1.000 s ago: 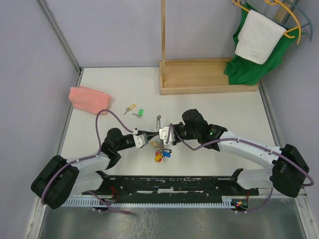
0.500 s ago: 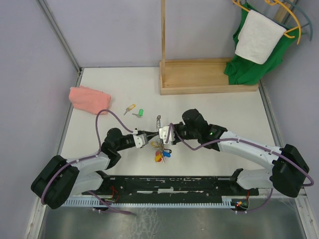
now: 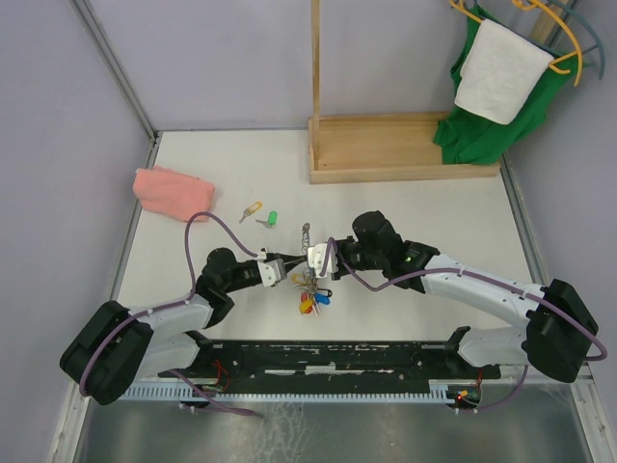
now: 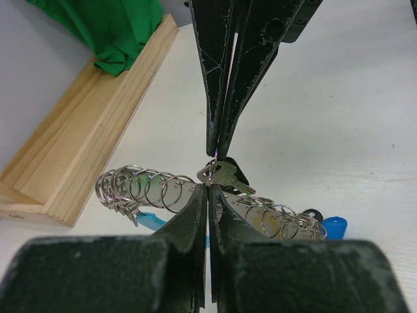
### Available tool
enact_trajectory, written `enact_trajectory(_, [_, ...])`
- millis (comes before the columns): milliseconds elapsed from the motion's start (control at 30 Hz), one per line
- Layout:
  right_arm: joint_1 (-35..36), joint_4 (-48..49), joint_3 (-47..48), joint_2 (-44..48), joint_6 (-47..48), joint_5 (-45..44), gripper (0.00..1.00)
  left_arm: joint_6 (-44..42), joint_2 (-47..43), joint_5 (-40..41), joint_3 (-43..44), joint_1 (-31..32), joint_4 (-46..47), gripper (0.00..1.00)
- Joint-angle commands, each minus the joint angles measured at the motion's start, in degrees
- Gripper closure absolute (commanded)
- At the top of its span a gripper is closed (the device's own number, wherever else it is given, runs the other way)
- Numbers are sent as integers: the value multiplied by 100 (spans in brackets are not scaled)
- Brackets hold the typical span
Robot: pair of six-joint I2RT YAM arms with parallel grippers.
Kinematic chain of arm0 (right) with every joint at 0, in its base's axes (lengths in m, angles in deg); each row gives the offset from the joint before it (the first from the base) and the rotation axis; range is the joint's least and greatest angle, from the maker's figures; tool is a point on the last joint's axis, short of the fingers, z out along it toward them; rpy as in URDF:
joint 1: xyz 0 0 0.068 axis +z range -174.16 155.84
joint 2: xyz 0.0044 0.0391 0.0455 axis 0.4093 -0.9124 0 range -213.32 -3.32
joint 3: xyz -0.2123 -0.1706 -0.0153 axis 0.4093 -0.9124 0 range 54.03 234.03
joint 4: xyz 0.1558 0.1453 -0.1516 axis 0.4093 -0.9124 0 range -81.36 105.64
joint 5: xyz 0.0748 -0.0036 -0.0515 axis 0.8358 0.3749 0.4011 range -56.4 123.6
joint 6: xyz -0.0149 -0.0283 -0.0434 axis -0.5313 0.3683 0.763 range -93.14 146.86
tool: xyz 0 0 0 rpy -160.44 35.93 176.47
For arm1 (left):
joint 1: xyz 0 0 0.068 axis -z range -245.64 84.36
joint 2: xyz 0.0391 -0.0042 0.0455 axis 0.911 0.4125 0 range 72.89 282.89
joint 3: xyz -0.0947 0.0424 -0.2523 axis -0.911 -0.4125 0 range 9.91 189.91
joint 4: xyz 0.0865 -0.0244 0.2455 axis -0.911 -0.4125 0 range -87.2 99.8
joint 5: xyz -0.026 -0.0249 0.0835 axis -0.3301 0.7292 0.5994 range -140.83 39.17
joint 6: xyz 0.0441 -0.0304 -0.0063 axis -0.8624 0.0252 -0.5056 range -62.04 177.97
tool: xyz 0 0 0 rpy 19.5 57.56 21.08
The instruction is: Put the keys on the keyring
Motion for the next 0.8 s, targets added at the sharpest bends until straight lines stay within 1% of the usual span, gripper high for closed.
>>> enact_trajectory(0, [28,315,-16,130,-106,5,99,51,-57,-166,60,21,510,97])
enact_trajectory(200, [28,141,1,143,-54,-110,99,34,-105,-106,56,21,489,97])
enact_trajectory(467, [28,158,2,158,-62,-150,99,42,-100,-123,60,21,464,97])
enact_trajectory(767, [29,171,2,173,-112,-24,99,51,-84,-125,71,21,459,97])
